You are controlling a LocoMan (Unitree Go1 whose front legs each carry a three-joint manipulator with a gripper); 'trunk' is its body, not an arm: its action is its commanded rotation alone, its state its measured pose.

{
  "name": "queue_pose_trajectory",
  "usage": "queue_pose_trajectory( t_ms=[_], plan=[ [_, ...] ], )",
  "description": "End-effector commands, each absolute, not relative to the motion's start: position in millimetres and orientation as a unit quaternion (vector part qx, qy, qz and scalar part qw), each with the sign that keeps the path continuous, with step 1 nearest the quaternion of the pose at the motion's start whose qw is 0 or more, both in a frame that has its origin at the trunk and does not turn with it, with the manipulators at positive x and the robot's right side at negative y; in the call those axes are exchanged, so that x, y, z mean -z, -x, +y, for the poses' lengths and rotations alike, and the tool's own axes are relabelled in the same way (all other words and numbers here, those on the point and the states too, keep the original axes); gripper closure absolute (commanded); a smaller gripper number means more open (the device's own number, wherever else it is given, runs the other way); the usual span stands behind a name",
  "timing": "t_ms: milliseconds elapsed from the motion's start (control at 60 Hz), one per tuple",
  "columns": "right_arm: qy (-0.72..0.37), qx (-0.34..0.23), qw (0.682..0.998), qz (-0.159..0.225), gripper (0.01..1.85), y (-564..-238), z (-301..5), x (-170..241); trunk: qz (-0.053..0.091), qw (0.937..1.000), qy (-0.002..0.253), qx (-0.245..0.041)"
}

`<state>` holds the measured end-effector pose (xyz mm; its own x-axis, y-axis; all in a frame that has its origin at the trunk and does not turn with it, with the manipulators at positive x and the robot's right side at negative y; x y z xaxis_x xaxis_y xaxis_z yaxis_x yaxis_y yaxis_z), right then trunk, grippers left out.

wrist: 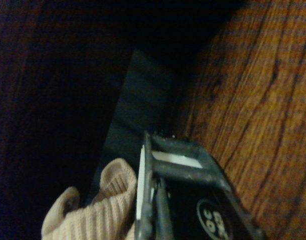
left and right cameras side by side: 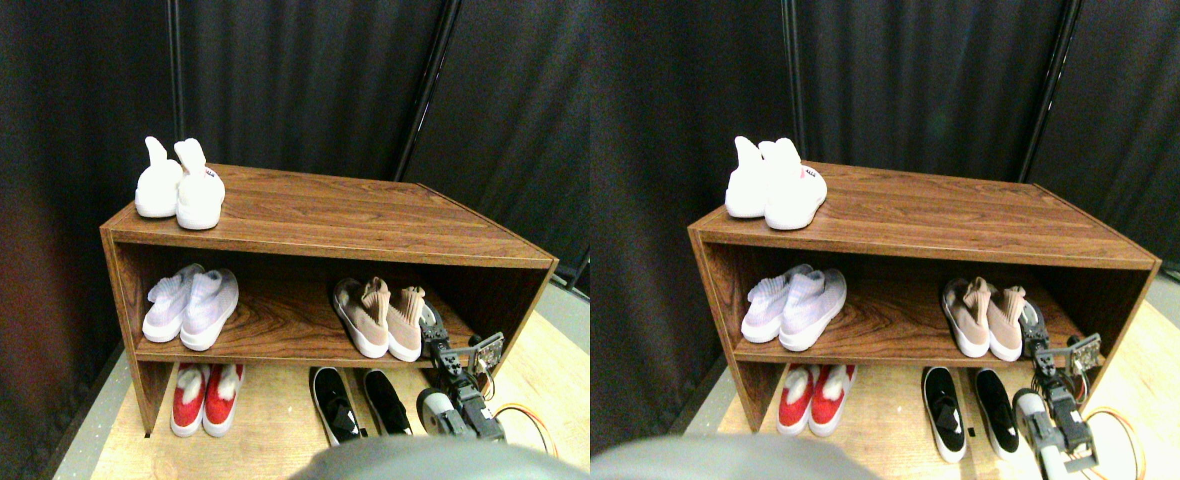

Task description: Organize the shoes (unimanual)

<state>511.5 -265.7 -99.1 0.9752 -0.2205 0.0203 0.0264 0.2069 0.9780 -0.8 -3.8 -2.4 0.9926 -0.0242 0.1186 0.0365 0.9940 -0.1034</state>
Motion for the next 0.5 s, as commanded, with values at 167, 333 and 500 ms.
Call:
queue_pose_trajectory(
  t_ms=[167,333,500],
  plan=[
    [-0.57,0.125,0.809,-0.074,1.8,-515.9,-295.6,110.2,-0.055,0.9968,0.055,0.016],
    [-0.545,0.107,0.827,-0.086,1.8,-511.3,-307.8,91.4,-0.059,0.9968,0.049,0.023],
    [-0.535,0.045,0.84,-0.077,1.8,-499.5,-304.4,70.2,-0.062,0.9966,0.047,0.028]
  ],
)
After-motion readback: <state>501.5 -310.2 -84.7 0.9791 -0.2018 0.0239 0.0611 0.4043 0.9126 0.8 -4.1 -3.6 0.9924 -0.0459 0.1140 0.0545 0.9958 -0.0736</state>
